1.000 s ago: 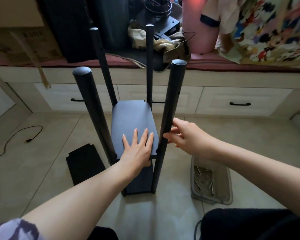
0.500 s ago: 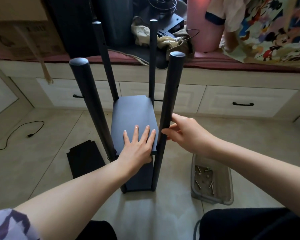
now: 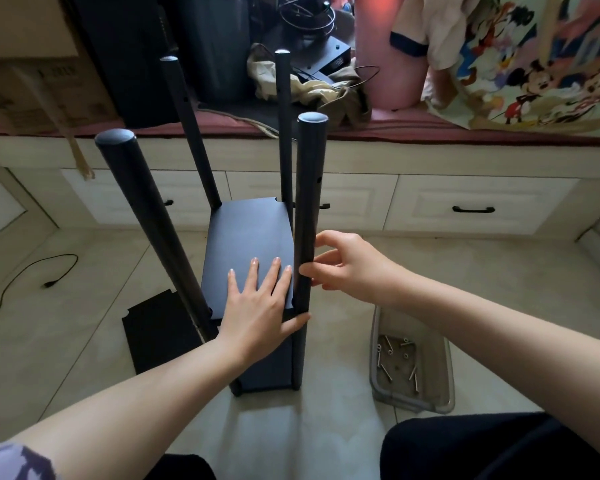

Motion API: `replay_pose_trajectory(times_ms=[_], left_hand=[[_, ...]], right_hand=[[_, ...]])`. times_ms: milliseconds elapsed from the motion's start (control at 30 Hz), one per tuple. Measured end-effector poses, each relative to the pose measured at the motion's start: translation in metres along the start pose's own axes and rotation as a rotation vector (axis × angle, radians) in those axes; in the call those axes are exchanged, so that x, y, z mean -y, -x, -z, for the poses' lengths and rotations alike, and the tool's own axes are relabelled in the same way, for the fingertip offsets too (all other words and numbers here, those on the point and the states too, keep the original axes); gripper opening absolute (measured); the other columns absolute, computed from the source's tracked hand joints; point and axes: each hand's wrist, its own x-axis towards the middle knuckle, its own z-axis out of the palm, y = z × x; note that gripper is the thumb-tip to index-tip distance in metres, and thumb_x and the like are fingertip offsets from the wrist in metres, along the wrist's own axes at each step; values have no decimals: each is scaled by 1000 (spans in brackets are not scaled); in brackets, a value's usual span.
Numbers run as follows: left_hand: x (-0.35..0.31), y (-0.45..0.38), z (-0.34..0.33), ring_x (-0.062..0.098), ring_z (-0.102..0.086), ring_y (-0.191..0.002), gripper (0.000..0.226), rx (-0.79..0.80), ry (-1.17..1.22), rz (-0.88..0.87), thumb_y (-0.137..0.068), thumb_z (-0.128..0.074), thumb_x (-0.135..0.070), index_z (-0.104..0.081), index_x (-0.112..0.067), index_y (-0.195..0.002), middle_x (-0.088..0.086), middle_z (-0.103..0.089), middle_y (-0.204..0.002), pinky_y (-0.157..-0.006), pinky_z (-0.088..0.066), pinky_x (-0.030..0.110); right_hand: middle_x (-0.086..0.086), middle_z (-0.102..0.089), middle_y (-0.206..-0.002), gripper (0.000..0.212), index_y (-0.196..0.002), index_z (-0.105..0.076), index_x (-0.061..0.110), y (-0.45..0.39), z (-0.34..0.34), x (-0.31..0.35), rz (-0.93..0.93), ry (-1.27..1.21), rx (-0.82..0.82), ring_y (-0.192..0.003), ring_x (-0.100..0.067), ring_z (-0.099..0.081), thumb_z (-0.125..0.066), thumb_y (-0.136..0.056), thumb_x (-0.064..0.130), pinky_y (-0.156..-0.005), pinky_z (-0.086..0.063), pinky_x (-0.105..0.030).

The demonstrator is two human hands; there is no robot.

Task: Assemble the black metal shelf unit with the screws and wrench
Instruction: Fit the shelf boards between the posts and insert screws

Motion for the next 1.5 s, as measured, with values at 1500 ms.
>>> replay_pose_trajectory(times_ms=[1500], left_hand=[[-14,-4,2,44,-41,-141,79,-226,45,-14,-89,-39,-66,-47,-14,-148,9,-46,-153,-104,-35,74]], right_hand=[[-11,-64,-113,13,-104,-57,11,12,-44,-367,-741,570,263,-99,-24,-63,-50,-99,21,-81,-51,-31]])
